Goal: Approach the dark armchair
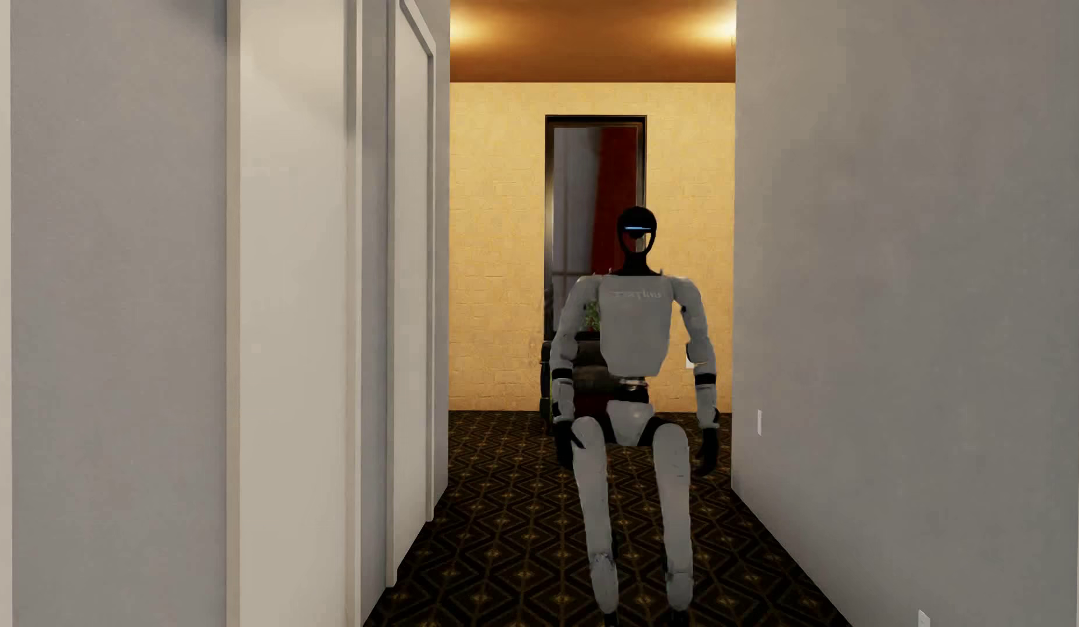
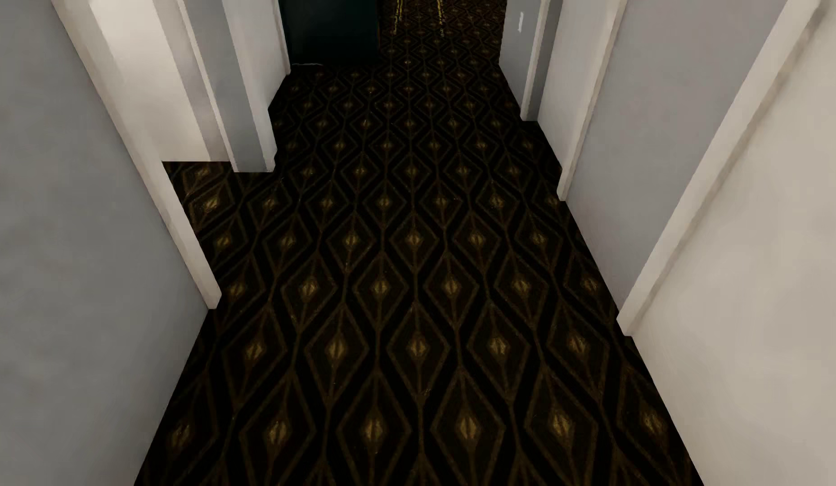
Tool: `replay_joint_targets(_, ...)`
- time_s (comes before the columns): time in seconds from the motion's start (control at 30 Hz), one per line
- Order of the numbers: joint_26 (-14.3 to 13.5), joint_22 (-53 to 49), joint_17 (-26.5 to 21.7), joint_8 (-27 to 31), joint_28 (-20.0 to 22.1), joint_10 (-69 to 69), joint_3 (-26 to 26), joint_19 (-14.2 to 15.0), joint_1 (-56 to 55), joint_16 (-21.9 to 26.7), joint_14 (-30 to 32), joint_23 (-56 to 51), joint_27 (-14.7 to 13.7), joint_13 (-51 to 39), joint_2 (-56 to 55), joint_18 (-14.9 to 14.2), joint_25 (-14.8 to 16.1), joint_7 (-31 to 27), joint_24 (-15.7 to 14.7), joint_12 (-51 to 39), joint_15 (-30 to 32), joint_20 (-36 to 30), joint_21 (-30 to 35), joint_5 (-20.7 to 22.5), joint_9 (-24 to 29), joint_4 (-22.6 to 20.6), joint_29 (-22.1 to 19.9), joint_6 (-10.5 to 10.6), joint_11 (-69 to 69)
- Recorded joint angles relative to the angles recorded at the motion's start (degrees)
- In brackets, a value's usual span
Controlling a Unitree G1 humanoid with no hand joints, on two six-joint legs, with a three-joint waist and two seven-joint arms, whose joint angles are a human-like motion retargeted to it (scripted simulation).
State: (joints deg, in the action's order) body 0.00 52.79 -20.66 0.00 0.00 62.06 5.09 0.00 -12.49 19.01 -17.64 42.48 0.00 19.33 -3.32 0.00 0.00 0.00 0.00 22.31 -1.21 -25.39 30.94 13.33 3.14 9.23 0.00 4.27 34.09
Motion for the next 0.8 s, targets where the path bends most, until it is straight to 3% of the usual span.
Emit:
replay_joint_targets(0.07, 0.00, 1.10, -1.14, 0.00, 0.00, -18.78, 4.07, 0.00, -4.35, -0.15, 4.46, -9.13, 0.00, -1.29, 4.72, 0.00, 0.00, 0.00, 0.00, 4.01, -5.61, -0.12, -5.51, -0.80, -0.95, 0.56, 0.00, -0.65, 0.46)
replay_joint_targets(0.13, 0.00, 0.59, -1.68, 0.00, 0.00, -32.93, 6.27, 0.00, -7.42, -0.97, 6.72, -15.38, 0.00, -2.64, 7.56, 0.00, 0.00, 0.00, 0.00, 7.85, -10.59, 0.44, -10.56, -1.95, -2.47, 2.89, 0.00, 0.22, 2.36)
replay_joint_targets(0.2, 0.00, -0.69, -1.88, 0.00, 0.00, -34.40, 8.20, 0.00, -8.06, -1.44, 5.70, -17.80, 0.00, -3.60, 11.73, 0.00, 0.00, 0.00, 0.00, 11.16, -14.31, -0.69, -12.63, -5.60, -3.14, 5.61, 0.00, 0.60, 4.40)
replay_joint_targets(0.27, 0.00, -0.93, -1.43, 0.00, 0.00, -28.78, 10.39, 0.00, -8.98, -1.39, 11.57, -17.31, 0.00, -2.23, 15.41, 0.00, 0.00, 0.00, 0.00, 12.36, -14.43, -3.70, -13.77, -10.44, -3.61, 5.94, 0.00, 0.86, 6.95)
replay_joint_targets(0.33, 0.00, 1.88, 0.85, 0.00, 0.00, -18.62, 10.34, 0.00, -11.21, -1.93, 19.14, -11.83, 0.00, -0.39, 15.24, 0.00, 0.00, 0.00, 0.00, 10.50, -10.14, -5.29, -15.12, -15.16, -4.29, 5.26, 0.00, 0.02, 11.69)
replay_joint_targets(0.47, 0.00, -1.01, 1.55, 0.00, 0.00, -14.52, 8.39, 0.00, -5.72, -0.18, 9.85, 6.79, 0.00, -2.47, 7.66, 0.00, 0.00, 0.00, 0.00, 3.31, 10.65, -2.98, -4.03, -17.89, -1.58, 4.01, 0.00, -0.36, 19.30)
replay_joint_targets(0.6, 0.00, -10.90, -0.83, 0.00, 0.00, -17.57, 4.34, 0.00, 0.42, 3.84, 5.42, 9.10, 0.00, 2.61, 0.72, 0.00, 0.00, 0.00, 0.00, 0.32, 30.80, 6.35, -4.66, -18.25, -1.06, 3.54, 0.00, -0.71, 15.55)
replay_joint_targets(0.73, 0.00, -10.87, -3.57, 0.00, 0.00, -17.86, 2.40, 0.00, 4.52, 5.44, 2.35, 6.44, 0.00, 4.49, 0.66, 0.00, 0.00, 0.00, 0.00, -0.28, 31.21, 21.24, -5.38, -19.73, -1.45, 3.11, 0.00, -2.41, 9.70)
replay_joint_targets(0.8, 0.00, -8.94, -3.98, 0.00, 0.00, -17.51, 2.10, 0.00, 5.55, 6.24, 0.85, 6.84, 0.00, 4.08, -1.02, 0.00, 0.00, 0.00, 0.00, -1.10, 30.34, 22.99, -7.19, -20.31, -1.77, 3.22, 0.00, -2.70, 8.08)
